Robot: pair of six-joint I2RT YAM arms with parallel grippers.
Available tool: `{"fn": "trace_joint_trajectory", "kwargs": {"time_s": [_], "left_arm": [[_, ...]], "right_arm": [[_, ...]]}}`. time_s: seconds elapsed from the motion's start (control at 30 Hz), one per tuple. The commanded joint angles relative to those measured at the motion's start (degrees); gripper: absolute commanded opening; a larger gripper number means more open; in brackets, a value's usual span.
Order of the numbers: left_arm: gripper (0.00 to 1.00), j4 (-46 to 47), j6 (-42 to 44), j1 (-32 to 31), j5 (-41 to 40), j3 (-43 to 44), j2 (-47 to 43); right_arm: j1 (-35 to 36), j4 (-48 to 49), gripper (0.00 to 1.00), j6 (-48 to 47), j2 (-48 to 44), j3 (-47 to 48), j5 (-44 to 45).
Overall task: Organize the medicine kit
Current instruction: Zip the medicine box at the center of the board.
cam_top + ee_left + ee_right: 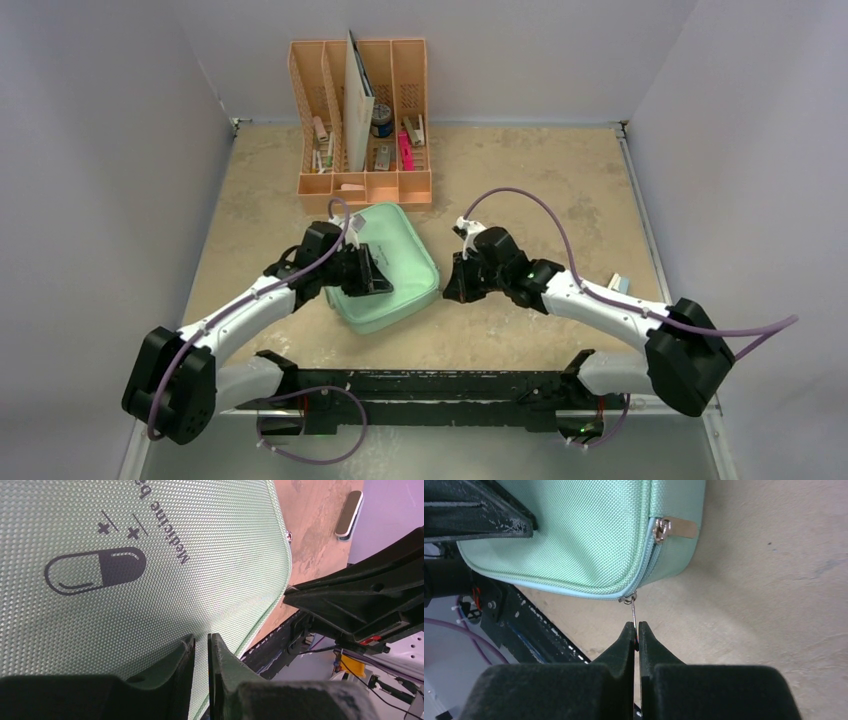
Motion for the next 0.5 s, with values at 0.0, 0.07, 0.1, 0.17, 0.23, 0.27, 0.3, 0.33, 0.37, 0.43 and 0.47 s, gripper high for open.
{"fn": "trace_joint_trajectory", "kwargs": {"time_s": [0.0,0.07,0.1,0.17,0.23,0.27,0.3,0.33,0.37,0.43,0.47], "left_arm": [[0.16,-10.26,2.32,-0.41,-8.56,-3.34,3.09],[0.15,-10.30,2.27,-0.41,-8.49,-3.42,3.48],[0.14,-10.35,2.29,-0.41,-8.55,-3.42,3.66],[0.14,-10.44,2.54,-0.41,-9.47,-3.38,3.81],[0.13,-10.57,2.55,-0.41,-9.91,-3.31,4.15],[0.13,-10.57,2.63,-0.41,-9.96,-3.37,4.33],[0.13,-10.66,2.72,-0.49,-10.23,-3.37,4.50],[0.12,-10.83,2.84,-0.50,-10.45,-3.23,4.71],[0.12,-11.18,3.08,-0.57,-10.76,-2.93,4.89],[0.10,-11.94,3.36,-0.62,-12.17,-2.46,4.64],[0.09,-11.85,3.28,-0.67,-12.31,-2.60,4.46]], "right_arm": [[-4.25,-2.82,0.00,-4.12,-1.67,0.47,10.45],[-5.36,-2.78,0.00,-5.06,-1.36,0.82,10.17],[-5.80,-2.50,0.00,-5.48,-1.27,0.93,9.99],[-6.61,-1.61,0.00,-6.28,-0.80,1.15,9.63],[-7.14,-0.65,0.00,-7.50,-0.21,1.61,8.65],[-7.24,-0.26,0.00,-8.15,0.19,1.95,8.40],[-7.31,-0.08,0.00,-8.75,0.66,2.37,8.48],[-7.47,0.13,0.00,-9.29,1.31,2.82,8.65],[-7.69,0.32,0.00,-9.55,1.87,3.42,8.83],[-8.03,0.59,0.00,-9.66,2.99,4.17,8.81],[-8.03,0.50,0.00,-9.66,3.29,4.46,8.70]]}}
